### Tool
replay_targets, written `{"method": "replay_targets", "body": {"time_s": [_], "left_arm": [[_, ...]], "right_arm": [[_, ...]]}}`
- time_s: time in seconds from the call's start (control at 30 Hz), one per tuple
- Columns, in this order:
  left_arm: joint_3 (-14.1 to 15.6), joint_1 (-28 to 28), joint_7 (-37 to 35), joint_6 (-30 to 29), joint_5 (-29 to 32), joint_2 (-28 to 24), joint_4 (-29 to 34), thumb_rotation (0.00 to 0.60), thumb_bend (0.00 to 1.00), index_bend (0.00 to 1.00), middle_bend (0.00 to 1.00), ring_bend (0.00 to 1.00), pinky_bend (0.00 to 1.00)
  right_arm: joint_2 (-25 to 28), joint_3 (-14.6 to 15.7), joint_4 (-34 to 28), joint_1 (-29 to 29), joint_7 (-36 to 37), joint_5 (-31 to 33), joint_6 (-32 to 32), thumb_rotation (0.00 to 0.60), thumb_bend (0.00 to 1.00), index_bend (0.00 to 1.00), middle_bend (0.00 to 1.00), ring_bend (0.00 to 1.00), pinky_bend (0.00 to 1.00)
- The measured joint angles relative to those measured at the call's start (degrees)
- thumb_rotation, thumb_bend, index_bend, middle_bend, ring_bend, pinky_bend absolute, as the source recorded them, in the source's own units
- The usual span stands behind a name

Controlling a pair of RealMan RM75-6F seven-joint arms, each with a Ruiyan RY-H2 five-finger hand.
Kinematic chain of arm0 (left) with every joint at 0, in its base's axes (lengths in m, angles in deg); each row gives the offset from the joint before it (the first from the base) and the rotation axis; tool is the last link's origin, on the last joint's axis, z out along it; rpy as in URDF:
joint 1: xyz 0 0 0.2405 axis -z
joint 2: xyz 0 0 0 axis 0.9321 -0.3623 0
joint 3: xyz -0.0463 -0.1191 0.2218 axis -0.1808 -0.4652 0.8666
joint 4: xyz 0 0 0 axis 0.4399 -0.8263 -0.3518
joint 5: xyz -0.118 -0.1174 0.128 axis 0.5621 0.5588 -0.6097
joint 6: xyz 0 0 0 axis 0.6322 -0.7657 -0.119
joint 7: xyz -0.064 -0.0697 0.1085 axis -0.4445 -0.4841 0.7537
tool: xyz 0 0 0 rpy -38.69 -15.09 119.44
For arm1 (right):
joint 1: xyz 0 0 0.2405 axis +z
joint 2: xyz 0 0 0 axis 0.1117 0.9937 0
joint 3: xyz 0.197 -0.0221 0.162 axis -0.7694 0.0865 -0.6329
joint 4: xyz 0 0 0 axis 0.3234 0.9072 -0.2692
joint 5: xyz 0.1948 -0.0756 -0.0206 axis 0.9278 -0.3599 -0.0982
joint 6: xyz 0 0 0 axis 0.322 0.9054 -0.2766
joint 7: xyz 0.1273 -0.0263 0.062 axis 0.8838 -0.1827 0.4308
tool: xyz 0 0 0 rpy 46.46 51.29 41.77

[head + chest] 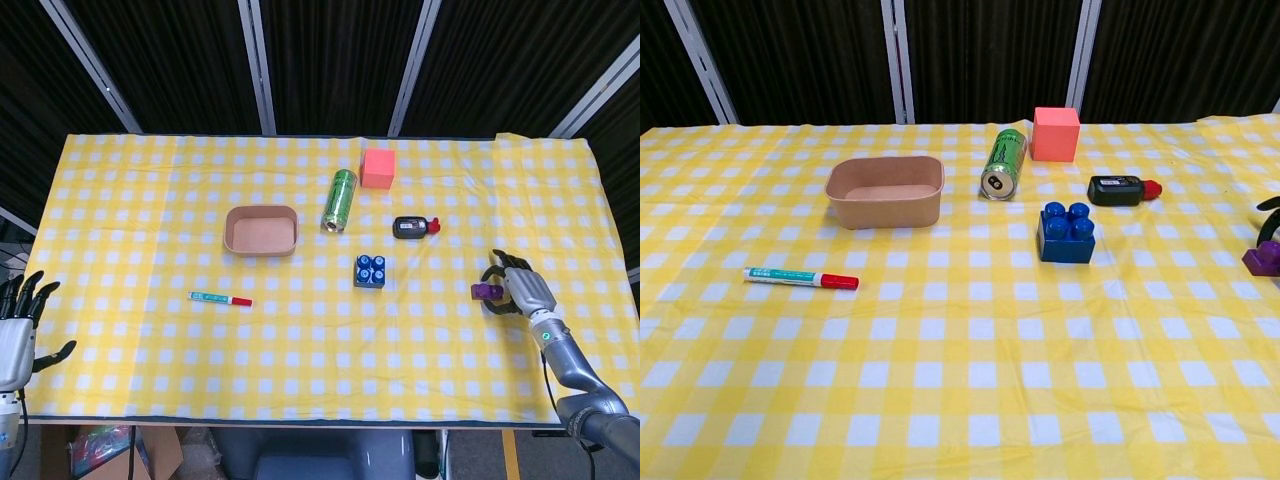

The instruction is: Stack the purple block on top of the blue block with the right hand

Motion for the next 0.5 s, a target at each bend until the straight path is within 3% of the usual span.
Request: {"method": "replay_targets", "body": {"time_s": [0.5], "left_arm": [[0.07,-0.03,0.10,0.08,0.04,-0.07,0.10,0.600,0.12,0.16,0.05,0.00,0.05]], "right_arm": [[-0.17,0.25,0.17,0.02,0.49,-0.23,0.12,0.600,0.40,0.41,0.00,0.00,0.00]]}}
